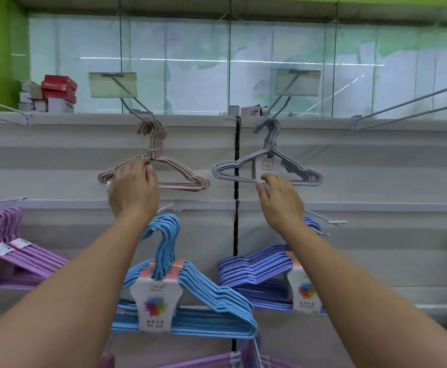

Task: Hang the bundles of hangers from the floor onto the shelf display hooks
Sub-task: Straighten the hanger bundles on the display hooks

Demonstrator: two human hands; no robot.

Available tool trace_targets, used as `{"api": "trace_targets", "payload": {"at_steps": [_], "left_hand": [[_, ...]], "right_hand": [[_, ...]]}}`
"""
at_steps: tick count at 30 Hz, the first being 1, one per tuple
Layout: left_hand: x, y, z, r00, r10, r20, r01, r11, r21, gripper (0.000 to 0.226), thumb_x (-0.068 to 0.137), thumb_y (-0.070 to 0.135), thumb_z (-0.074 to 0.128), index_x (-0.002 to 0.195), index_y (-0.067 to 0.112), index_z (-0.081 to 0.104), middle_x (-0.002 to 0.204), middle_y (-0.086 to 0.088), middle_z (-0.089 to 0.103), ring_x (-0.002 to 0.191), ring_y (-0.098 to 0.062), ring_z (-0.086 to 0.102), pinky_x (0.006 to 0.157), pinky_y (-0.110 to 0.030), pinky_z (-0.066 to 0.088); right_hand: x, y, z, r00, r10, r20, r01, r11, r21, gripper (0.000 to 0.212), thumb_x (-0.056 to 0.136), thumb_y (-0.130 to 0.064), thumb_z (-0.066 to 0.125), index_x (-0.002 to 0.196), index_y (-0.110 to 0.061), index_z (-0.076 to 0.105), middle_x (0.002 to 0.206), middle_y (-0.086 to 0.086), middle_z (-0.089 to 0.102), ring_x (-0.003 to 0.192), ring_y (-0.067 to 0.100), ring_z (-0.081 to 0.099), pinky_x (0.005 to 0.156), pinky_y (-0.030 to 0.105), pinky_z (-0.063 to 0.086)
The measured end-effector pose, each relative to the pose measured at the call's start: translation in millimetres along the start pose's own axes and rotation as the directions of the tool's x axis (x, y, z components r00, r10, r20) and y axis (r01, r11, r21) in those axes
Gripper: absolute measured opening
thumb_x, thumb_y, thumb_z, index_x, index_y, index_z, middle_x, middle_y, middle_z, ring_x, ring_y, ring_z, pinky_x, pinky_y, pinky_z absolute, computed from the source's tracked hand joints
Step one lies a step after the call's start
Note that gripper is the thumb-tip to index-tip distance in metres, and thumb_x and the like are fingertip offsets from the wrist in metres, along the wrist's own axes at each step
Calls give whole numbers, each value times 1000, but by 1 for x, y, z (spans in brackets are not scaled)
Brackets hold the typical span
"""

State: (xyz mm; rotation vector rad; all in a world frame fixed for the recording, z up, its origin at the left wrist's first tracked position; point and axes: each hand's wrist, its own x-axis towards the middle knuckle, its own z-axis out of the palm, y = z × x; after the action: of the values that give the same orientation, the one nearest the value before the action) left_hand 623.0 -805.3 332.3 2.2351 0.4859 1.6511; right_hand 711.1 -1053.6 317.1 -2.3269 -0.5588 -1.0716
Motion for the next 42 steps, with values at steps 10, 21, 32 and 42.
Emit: {"api": "trace_targets", "payload": {"at_steps": [10, 21, 32, 42], "left_hand": [[-11, 80, 82, 966, 179, 186, -154, 978, -143, 37, 100, 27, 37, 128, 10, 54, 127, -14, 55, 118, -32, 47, 97, -40, 36], [7, 126, 158, 948, 233, 217, -230, 972, -40, 46, 100, 35, 34, 145, 24, 34, 150, -3, 35, 137, -24, 29, 114, -42, 18], [29, 158, 206, 960, 148, 236, -159, 987, 25, 45, 102, 44, 20, 143, 32, 36, 147, 6, 40, 136, -19, 33, 114, -51, 7], [37, 161, 234, 963, 108, 246, -139, 984, 110, 49, 100, 49, 15, 123, 29, 53, 117, -4, 63, 115, -25, 49, 97, -41, 27]], "right_hand": [[36, 73, -37, 987, 138, -80, -144, 987, -75, 36, 101, -34, 34, 114, -12, 59, 115, 15, 61, 108, 33, 52, 81, 38, 40], [80, 159, -28, 965, 254, 57, -254, 967, -5, 40, 102, -36, 33, 130, -17, 55, 132, 10, 57, 120, 31, 51, 94, 37, 41], [129, 187, 4, 986, 117, 121, -135, 979, 150, 49, 99, -47, 33, 137, -21, 50, 142, 4, 49, 129, 24, 44, 103, 34, 34], [153, 202, 32, 985, 152, 81, -169, 940, 296, 42, 90, -56, 49, 107, -22, 68, 101, 5, 69, 90, 23, 59, 75, 32, 43]]}}
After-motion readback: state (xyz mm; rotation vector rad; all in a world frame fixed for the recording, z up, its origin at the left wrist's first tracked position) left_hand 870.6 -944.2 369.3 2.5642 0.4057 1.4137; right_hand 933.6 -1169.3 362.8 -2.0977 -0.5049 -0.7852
